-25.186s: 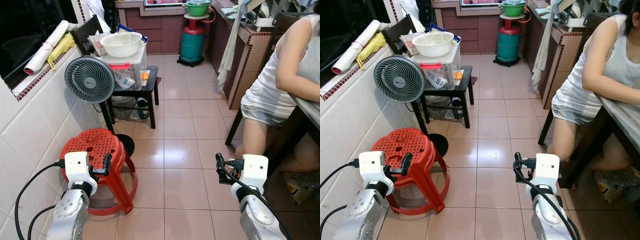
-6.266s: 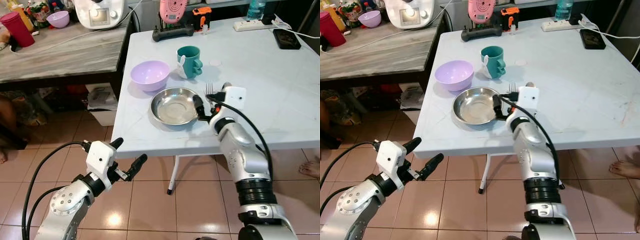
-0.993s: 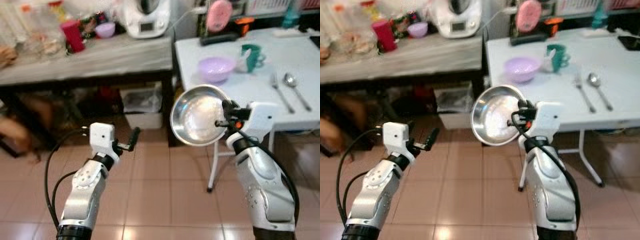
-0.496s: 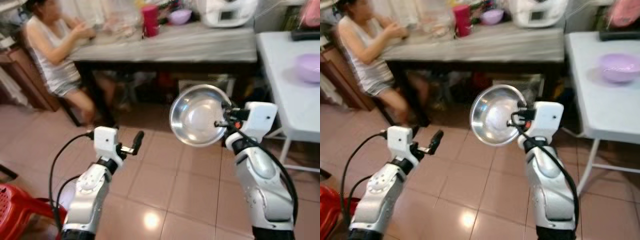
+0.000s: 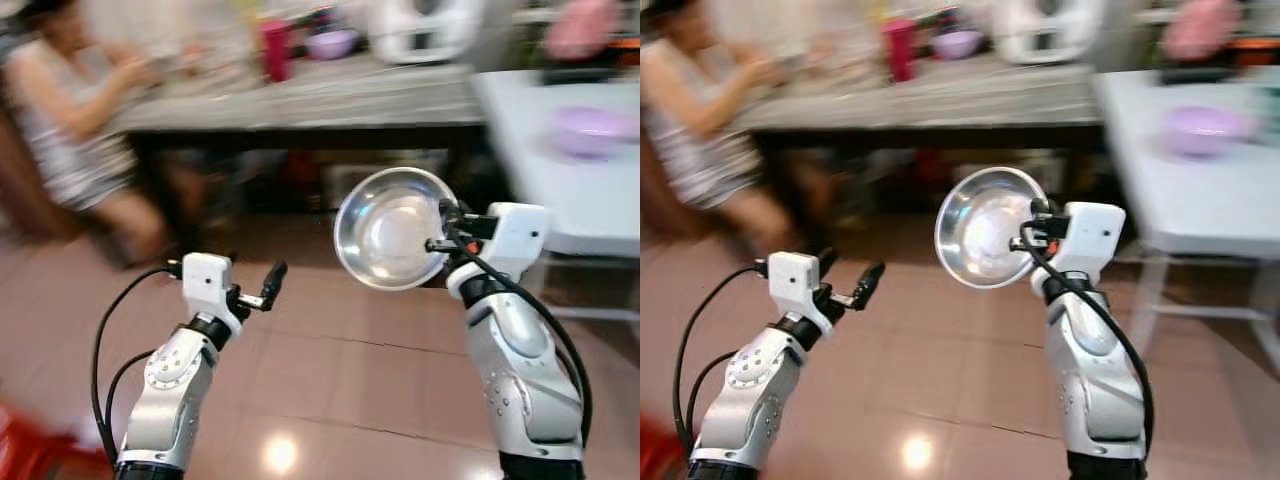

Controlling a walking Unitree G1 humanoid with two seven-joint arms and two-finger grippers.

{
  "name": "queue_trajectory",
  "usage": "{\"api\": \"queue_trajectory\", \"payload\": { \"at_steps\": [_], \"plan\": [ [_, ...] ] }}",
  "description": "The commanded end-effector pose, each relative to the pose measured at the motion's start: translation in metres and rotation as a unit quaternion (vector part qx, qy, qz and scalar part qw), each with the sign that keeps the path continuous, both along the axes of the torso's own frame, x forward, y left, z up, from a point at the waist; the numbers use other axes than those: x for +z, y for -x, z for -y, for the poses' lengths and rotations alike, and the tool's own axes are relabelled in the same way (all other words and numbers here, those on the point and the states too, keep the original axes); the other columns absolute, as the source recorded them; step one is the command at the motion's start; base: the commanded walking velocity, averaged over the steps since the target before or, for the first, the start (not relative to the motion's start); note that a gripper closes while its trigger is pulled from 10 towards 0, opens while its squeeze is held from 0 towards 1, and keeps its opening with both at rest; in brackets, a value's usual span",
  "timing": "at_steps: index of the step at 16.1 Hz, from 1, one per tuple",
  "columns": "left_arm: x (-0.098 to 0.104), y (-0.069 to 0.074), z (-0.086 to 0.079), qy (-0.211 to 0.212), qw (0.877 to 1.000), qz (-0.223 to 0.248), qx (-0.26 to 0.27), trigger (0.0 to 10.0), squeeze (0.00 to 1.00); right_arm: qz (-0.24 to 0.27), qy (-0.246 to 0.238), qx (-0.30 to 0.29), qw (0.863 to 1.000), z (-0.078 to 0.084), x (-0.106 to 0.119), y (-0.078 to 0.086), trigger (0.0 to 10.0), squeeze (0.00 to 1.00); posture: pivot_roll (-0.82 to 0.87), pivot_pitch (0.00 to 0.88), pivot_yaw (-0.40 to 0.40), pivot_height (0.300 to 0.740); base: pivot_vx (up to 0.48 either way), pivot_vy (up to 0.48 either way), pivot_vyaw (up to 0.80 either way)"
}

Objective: Setting the table

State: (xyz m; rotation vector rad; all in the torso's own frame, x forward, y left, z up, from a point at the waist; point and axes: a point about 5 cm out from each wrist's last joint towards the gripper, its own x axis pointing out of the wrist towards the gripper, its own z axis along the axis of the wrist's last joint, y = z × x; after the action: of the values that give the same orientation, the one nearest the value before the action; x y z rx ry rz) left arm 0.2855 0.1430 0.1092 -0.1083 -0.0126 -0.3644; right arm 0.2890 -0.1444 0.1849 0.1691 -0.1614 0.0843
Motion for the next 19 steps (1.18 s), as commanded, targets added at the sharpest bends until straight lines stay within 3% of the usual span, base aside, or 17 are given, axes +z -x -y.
{"api": "queue_trajectory", "payload": {
  "at_steps": [1, 19],
  "plan": [
    [0.0059, -0.0016, -0.0014, -0.006, 1.000, 0.010, -0.004, 10.0, 0.00, 0.013, -0.006, 0.003, 1.000, -0.0021, 0.0065, 0.0003, 10.0, 0.00, -0.19, 0.030, 0.107, 0.740, 0.304, 0.000, -0.64],
    [0.0048, -0.0015, 0.0029, -0.006, 1.000, 0.009, -0.019, 10.0, 0.00, 0.019, 0.006, 0.001, 1.000, -0.0014, 0.0066, 0.0015, 10.0, 0.00, -0.20, 0.028, 0.114, 0.740, 0.336, 0.000, -0.04]
  ]
}}
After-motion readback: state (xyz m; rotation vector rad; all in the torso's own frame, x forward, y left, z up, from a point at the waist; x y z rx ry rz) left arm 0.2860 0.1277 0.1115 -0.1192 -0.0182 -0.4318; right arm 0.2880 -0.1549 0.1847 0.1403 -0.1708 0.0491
